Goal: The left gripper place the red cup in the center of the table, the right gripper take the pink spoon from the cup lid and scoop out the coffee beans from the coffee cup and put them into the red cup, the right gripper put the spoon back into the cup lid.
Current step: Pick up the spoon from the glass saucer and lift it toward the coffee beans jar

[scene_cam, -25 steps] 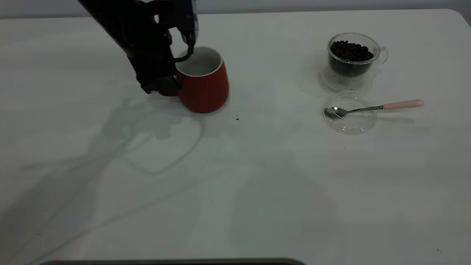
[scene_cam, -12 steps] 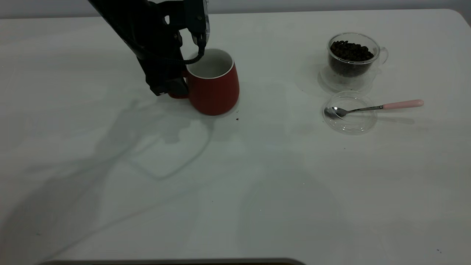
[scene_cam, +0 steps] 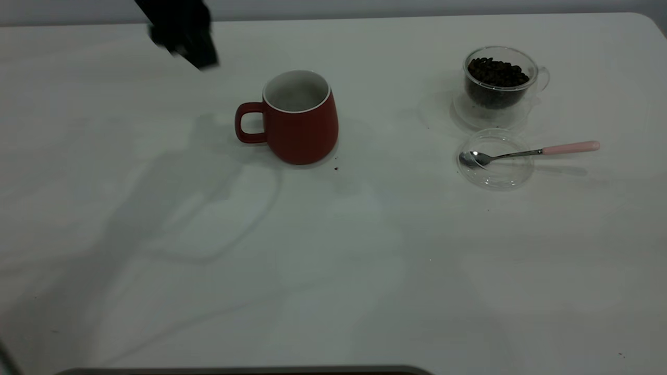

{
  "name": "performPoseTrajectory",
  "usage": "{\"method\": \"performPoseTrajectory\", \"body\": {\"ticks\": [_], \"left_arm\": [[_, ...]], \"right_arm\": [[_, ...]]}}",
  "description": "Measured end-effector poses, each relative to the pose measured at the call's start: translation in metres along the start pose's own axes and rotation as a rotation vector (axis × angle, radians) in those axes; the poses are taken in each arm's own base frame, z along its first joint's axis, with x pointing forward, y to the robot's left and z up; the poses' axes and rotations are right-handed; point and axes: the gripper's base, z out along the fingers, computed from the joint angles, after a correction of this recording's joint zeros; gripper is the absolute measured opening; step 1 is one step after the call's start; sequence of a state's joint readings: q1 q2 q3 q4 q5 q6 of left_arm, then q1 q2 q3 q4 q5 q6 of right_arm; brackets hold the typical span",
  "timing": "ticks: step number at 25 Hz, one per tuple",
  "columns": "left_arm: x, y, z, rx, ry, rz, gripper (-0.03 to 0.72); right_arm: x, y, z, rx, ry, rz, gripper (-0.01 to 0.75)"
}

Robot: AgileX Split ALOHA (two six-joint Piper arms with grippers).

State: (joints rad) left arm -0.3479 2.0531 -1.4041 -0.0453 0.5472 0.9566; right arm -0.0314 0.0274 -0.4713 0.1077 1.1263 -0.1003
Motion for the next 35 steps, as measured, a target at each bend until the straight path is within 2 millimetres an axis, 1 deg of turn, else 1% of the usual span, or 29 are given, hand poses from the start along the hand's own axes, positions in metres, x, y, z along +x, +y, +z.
{"method": "performPoseTrajectory", "body": {"ticks": [3,5,8,9,10,11,12,15,17,20,21,23,25,30,32,35], "left_arm": [[0.005,0.001,-0.048,-0.038,0.051,-0.115,0.505],[0.011,-0.001,-0.087,-0.067,0.084,-0.233,0.505],[0.026,-0.014,-0.143,-0.087,0.168,-0.407,0.505],[0.032,-0.019,-0.16,-0.091,0.196,-0.459,0.505],[0.04,-0.028,-0.181,-0.095,0.231,-0.523,0.505],[0.045,-0.033,-0.196,-0.107,0.237,-0.577,0.505],[0.048,-0.037,-0.212,-0.143,0.202,-0.618,0.505],[0.059,-0.053,-0.247,-0.208,0.115,-0.713,0.505],[0.073,-0.074,-0.269,-0.231,0.054,-0.775,0.505],[0.093,-0.109,-0.281,-0.204,-0.006,-0.822,0.505],[0.099,-0.121,-0.277,-0.178,-0.008,-0.832,0.505],[0.115,-0.145,-0.269,-0.143,-0.001,-0.86,0.505],[0.129,-0.164,-0.254,-0.12,0.039,-0.903,0.505],[0.159,-0.204,-0.218,-0.06,0.134,-0.958,0.505],[0.168,-0.221,-0.207,-0.031,0.136,-0.969,0.505],[0.179,-0.239,-0.197,-0.022,0.088,-0.979,0.505]], "right_arm": [[0.0,0.0,0.0,0.0,0.0,0.0,0.239],[0.0,0.0,0.0,0.0,0.0,0.0,0.239],[0.0,0.0,0.0,0.0,0.0,0.0,0.239],[0.0,0.0,0.0,0.0,0.0,0.0,0.239],[0.0,0.0,0.0,0.0,0.0,0.0,0.239],[0.0,0.0,0.0,0.0,0.0,0.0,0.239],[0.0,0.0,0.0,0.0,0.0,0.0,0.239],[0.0,0.0,0.0,0.0,0.0,0.0,0.239],[0.0,0.0,0.0,0.0,0.0,0.0,0.239],[0.0,0.0,0.0,0.0,0.0,0.0,0.239],[0.0,0.0,0.0,0.0,0.0,0.0,0.239],[0.0,0.0,0.0,0.0,0.0,0.0,0.239],[0.0,0.0,0.0,0.0,0.0,0.0,0.239],[0.0,0.0,0.0,0.0,0.0,0.0,0.239],[0.0,0.0,0.0,0.0,0.0,0.0,0.239],[0.0,0.0,0.0,0.0,0.0,0.0,0.239]]}}
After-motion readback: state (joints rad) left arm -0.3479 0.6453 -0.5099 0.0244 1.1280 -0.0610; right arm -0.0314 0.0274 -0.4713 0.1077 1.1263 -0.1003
